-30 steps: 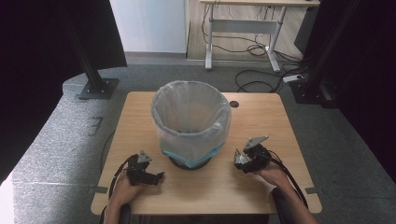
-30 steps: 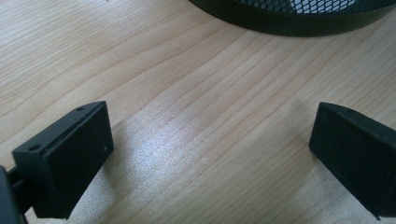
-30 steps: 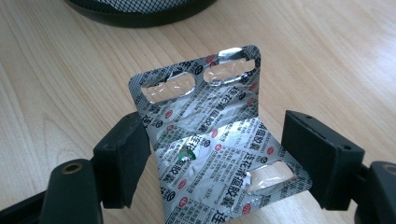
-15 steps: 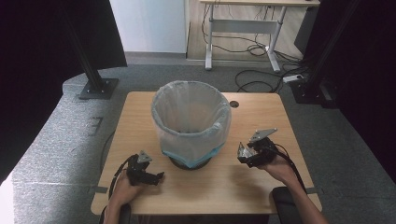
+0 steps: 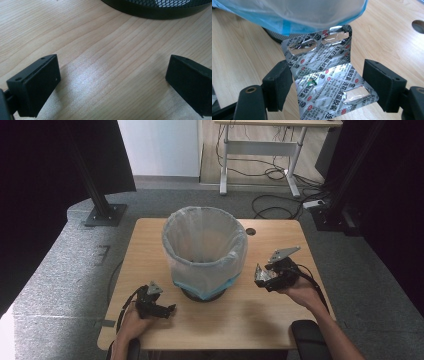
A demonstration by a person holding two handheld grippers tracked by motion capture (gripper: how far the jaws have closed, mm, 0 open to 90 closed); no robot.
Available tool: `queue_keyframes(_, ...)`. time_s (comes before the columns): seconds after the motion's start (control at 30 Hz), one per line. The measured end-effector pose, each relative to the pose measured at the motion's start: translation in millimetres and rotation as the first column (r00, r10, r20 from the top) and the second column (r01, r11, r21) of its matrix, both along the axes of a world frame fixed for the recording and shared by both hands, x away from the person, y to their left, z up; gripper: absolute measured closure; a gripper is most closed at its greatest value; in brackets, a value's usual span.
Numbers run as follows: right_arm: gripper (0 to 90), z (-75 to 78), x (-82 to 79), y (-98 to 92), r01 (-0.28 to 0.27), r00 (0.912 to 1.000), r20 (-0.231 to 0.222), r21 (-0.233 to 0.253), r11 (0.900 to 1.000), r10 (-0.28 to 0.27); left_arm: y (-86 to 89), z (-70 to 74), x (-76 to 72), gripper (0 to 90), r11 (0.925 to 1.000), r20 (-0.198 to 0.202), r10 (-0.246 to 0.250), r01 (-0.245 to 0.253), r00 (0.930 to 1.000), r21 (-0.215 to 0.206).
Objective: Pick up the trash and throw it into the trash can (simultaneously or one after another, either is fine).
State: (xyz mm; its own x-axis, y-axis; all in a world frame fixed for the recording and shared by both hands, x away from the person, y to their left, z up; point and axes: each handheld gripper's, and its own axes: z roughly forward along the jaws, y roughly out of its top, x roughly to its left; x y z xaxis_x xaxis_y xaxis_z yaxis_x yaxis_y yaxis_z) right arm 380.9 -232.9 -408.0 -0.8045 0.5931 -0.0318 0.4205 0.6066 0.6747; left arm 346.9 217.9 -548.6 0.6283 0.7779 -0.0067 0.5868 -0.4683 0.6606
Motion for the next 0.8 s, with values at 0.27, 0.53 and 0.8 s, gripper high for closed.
queue_keyframes(0.27,24.6,21.1,-0.7,3.5,-0.007,1.0000,0.006,-0.001,1.000,0.007,0.0,0.1,0.1,0.0,1.0000,0.000,0.000,0.000,1.0000,0.001)
queue_keyframes(0.53,24.8,43.8,1.3,2.1,-0.001,1.0000,0.010,0.005,1.000,0.001,0.0,0.1,0.1,0.0,1.0000,-0.001,0.000,0.000,1.0000,0.001)
queue_keyframes(0.8,25.0,73.2,0.0,3.2,-0.003,0.9998,0.022,0.018,1.000,0.002,0.0,-0.1,0.1,0.0,1.0000,0.001,0.000,0.000,1.0000,0.000)
